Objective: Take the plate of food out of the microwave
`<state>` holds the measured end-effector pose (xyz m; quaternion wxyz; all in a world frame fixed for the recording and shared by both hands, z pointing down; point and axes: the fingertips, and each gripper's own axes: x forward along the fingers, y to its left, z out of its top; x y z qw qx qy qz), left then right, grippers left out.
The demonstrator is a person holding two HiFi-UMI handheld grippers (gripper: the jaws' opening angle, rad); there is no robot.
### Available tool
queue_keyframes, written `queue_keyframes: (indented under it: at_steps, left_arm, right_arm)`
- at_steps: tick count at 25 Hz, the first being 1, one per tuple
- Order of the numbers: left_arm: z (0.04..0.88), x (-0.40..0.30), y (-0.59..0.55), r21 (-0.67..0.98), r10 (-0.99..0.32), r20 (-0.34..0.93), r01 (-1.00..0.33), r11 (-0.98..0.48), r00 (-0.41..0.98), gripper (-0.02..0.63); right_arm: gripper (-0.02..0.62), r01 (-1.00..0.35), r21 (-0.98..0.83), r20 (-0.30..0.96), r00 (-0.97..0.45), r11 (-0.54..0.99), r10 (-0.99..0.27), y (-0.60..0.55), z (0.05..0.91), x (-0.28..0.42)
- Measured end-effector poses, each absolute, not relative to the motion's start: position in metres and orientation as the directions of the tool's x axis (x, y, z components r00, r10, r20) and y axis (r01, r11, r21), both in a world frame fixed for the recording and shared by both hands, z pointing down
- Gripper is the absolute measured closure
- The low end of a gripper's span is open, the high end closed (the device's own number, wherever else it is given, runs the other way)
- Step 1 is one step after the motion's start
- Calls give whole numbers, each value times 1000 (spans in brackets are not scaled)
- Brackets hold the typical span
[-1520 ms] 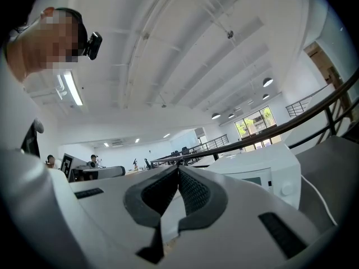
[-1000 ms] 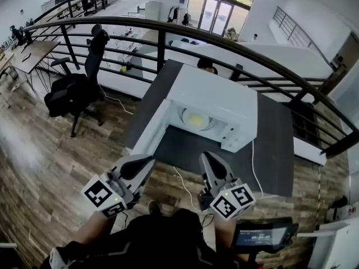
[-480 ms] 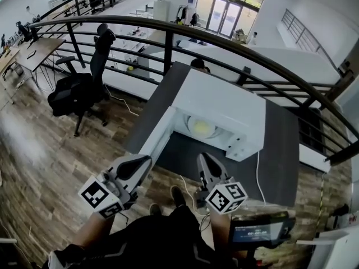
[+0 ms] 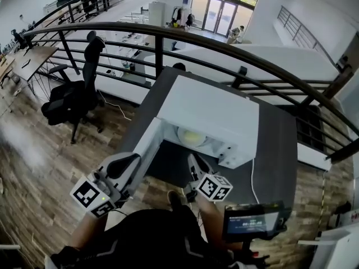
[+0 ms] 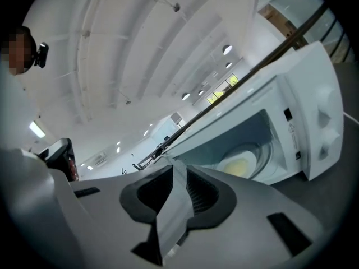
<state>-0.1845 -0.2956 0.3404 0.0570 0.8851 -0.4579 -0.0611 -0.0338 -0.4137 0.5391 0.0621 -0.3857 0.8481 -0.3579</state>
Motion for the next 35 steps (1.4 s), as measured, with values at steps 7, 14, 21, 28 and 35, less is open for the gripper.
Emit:
queue_keyframes:
  at_steps: [7, 14, 21, 28, 35]
  left_arm:
    - [350, -182, -327, 157, -837, -24, -824, -544, 547, 604]
    - [349, -182, -345, 140, -852, 10, -844, -517, 524, 604]
    - [355, -181, -357, 136, -871, 47, -867, -479, 489, 604]
    - [358, -182, -361, 133, -887, 80, -887, -442, 454, 604]
    - [363, -187, -360, 134, -904, 101, -906, -401, 415, 604]
  right_arm:
    - [439, -535, -815, 246, -665, 221, -705, -451, 599, -22]
    - [348, -390, -920, 309, -644, -47, -700, -471, 668, -25]
    - [347, -266, -948, 307, -611, -175, -730, -503, 700, -19]
    - [347, -181, -948, 318, -609, -263, -727, -521, 719, -29]
    - [347, -140, -942, 325, -600, -304, -731, -536, 733, -33]
